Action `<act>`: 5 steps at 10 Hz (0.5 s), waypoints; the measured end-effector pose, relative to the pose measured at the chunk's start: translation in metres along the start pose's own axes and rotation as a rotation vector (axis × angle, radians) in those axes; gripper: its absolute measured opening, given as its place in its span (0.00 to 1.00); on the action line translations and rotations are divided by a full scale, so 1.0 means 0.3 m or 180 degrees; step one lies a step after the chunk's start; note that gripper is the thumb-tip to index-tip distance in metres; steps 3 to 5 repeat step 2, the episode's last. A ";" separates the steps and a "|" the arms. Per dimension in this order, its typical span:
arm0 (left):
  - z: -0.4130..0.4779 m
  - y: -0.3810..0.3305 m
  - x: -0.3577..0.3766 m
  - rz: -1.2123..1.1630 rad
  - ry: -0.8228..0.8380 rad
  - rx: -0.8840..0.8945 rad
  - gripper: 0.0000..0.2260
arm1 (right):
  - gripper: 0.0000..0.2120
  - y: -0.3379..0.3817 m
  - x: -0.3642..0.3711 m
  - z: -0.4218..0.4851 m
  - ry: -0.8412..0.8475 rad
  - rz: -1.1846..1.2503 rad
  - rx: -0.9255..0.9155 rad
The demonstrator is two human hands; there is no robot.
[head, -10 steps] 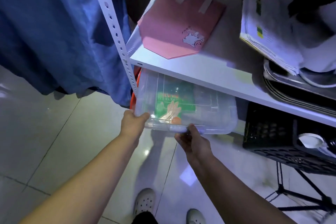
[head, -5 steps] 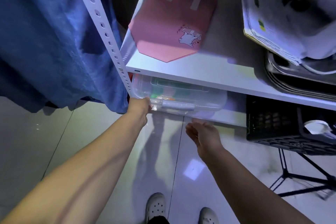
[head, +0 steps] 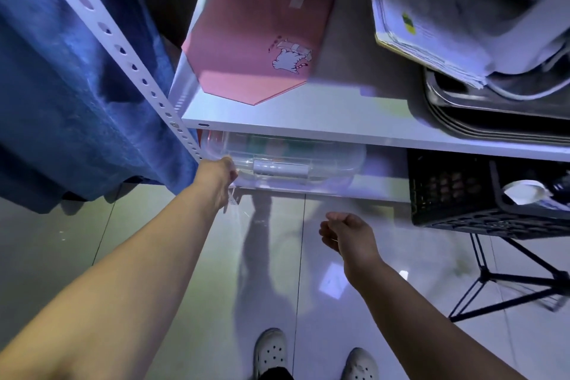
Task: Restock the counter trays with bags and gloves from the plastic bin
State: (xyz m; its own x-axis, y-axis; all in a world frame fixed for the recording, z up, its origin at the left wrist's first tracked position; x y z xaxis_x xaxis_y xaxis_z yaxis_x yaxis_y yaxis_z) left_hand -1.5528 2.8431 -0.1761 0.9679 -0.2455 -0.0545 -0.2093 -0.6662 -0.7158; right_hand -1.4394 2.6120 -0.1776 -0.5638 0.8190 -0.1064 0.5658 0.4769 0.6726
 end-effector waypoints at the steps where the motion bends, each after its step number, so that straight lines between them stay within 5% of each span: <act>1: -0.032 0.022 -0.008 0.0195 -0.0025 0.0074 0.09 | 0.07 0.014 -0.037 -0.026 0.0083 -0.0296 -0.0136; 2: -0.110 0.061 -0.004 0.0699 0.0139 0.0357 0.03 | 0.08 0.043 -0.079 -0.074 0.0098 -0.0875 -0.0319; 5: -0.110 0.061 -0.004 0.0699 0.0139 0.0357 0.03 | 0.08 0.043 -0.079 -0.074 0.0098 -0.0875 -0.0319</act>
Point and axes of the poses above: each hand's wrist, its own z-axis towards the middle knuckle, its own x-axis out of the palm, y = z × x, the point moved 3 cm from there along z, towards the middle knuckle, and after that the axes turned 7 degrees about -z, right-handed, at the moved point
